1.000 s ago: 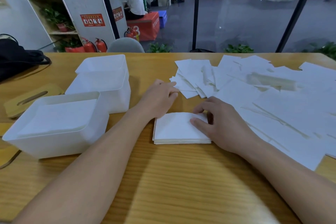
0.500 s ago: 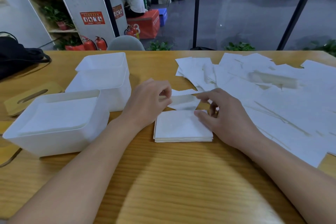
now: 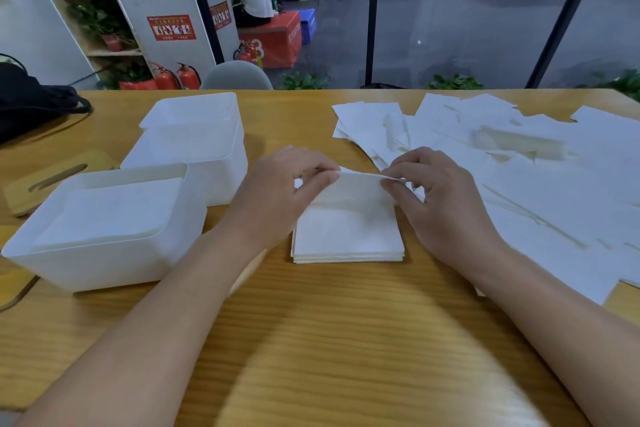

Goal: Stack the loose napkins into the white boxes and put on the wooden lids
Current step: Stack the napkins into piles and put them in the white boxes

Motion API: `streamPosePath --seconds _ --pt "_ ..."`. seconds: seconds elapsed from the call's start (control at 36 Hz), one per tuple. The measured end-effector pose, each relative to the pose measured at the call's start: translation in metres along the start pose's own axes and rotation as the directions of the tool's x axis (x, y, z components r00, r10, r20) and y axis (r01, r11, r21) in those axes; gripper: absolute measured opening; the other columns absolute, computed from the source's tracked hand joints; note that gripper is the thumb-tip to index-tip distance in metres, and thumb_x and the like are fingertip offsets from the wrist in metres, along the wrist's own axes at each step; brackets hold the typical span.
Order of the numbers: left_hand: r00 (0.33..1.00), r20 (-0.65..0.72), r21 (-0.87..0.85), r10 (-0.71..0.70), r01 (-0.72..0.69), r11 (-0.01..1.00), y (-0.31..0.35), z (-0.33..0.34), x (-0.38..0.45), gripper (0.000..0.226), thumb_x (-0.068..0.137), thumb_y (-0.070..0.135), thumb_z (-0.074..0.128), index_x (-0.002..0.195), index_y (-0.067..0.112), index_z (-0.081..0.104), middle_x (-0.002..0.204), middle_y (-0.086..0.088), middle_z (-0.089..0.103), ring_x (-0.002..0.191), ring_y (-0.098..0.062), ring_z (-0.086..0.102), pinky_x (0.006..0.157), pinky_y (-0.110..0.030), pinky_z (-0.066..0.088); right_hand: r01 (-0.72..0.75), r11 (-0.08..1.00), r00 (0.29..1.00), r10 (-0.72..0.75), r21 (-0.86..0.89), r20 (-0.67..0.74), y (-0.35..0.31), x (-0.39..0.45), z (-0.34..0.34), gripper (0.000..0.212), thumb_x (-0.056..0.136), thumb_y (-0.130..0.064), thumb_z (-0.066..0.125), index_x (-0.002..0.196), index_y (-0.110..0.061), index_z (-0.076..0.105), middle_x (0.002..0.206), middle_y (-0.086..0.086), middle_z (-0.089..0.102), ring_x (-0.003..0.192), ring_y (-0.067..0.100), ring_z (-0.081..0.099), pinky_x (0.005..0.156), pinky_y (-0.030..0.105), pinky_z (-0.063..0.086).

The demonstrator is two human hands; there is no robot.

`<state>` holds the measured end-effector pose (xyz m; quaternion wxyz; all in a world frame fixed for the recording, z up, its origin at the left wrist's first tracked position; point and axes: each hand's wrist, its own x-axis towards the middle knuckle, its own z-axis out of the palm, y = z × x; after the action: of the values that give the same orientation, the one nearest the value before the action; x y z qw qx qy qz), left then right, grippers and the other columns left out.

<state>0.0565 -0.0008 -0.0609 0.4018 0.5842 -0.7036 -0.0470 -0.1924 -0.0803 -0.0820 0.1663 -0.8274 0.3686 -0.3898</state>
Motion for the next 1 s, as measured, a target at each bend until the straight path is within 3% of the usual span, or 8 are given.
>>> streamPosePath --seconds 0.11,0.19,0.33,0.47,0.56,0.72,0.83,1.0 --pt "0.999 -0.044 -0.118 -0.021 0.016 0.993 0.003 -0.007 0.002 0.011 0.107 0.030 0.072 0.100 0.027 0.080 0.084 0.017 0.069 0.080 -0.017 0.064 0.074 -0.034 0.052 -0.032 0.977 0.998 0.042 0.209 -0.044 -0.009 0.000 -0.007 0.015 0.106 -0.025 0.069 0.101 -0.032 0.081 0.089 -0.012 0.072 0.082 0.013 0.060 0.073 0.027 0.046" --pt "0.996 0.031 -0.178 -0.088 0.092 0.980 -0.002 -0.010 0.004 0.014 0.105 0.032 0.074 0.092 0.030 0.079 0.073 0.007 0.065 0.064 -0.018 0.053 0.065 -0.038 0.045 -0.110 0.952 0.993 0.118 0.286 -0.012 -0.009 -0.001 -0.006 0.013 0.104 -0.025 0.071 0.100 -0.035 0.080 0.078 -0.009 0.069 0.074 0.019 0.060 0.068 0.034 0.049" --pt "0.964 0.173 -0.180 -0.204 0.234 0.955 -0.007 -0.011 0.005 0.018 0.104 0.039 0.072 0.091 0.029 0.078 0.077 -0.013 0.065 0.066 -0.016 0.047 0.068 -0.037 0.040 -0.212 0.929 0.977 0.192 0.304 0.097 -0.005 -0.003 -0.003 0.013 0.102 -0.027 0.073 0.114 -0.033 0.074 0.070 0.002 0.062 0.059 0.010 0.053 0.060 0.019 0.044" --pt "0.913 0.285 0.004 -0.290 0.302 0.953 -0.011 -0.010 0.002 0.013 0.103 0.044 0.072 0.093 0.035 0.076 0.057 0.017 0.048 0.054 -0.004 0.043 0.058 -0.024 0.035 -0.203 0.969 0.966 0.175 0.139 0.189 -0.002 -0.008 0.003 0.020 0.100 -0.029 0.073 0.119 -0.034 0.068 0.067 -0.005 0.063 0.063 0.009 0.059 0.065 0.016 0.044" --pt "0.911 0.286 0.041 -0.298 0.299 0.953 -0.011 -0.009 0.001 0.012 0.102 0.044 0.073 0.093 0.036 0.075 0.061 0.016 0.051 0.057 -0.003 0.047 0.056 -0.018 0.035 -0.193 0.977 0.964 0.171 0.094 0.202 -0.001 -0.010 0.005 0.021 0.100 -0.030 0.074 0.120 -0.035 0.069 0.069 -0.008 0.063 0.064 0.008 0.059 0.064 0.017 0.042" --pt "0.909 0.299 0.093 -0.291 0.275 0.957 -0.014 -0.005 -0.001 0.010 0.098 0.048 0.077 0.099 0.039 0.075 0.084 0.002 0.066 0.068 -0.003 0.055 0.068 -0.031 0.049 -0.173 0.984 0.963 0.160 0.040 0.218 0.004 -0.010 0.006 0.017 0.097 -0.032 0.077 0.113 -0.035 0.071 0.071 -0.008 0.063 0.066 0.008 0.059 0.066 0.027 0.047" --pt "0.933 0.223 0.170 -0.284 0.250 0.953 -0.022 -0.004 0.002 0.029 0.094 0.062 0.074 0.119 0.046 0.072 0.110 0.022 0.061 0.097 0.003 0.058 0.084 -0.021 0.048 -0.149 0.989 0.973 0.147 0.000 0.177 0.004 -0.009 0.002 0.021 0.094 -0.037 0.080 0.113 -0.035 0.071 0.082 -0.013 0.066 0.075 0.007 0.059 0.070 0.028 0.049" --pt "0.950 0.109 0.177 -0.292 0.270 0.946 -0.044 0.008 0.016 0.031 0.111 0.041 0.058 0.139 0.034 0.069 0.140 0.018 0.062 0.128 -0.005 0.053 0.108 -0.031 0.045 -0.153 0.987 0.980 0.146 0.041 0.135 0.002 -0.006 0.004 0.018 0.095 -0.044 0.077 0.111 -0.037 0.073 0.101 -0.017 0.065 0.082 0.006 0.058 0.074 0.024 0.046"
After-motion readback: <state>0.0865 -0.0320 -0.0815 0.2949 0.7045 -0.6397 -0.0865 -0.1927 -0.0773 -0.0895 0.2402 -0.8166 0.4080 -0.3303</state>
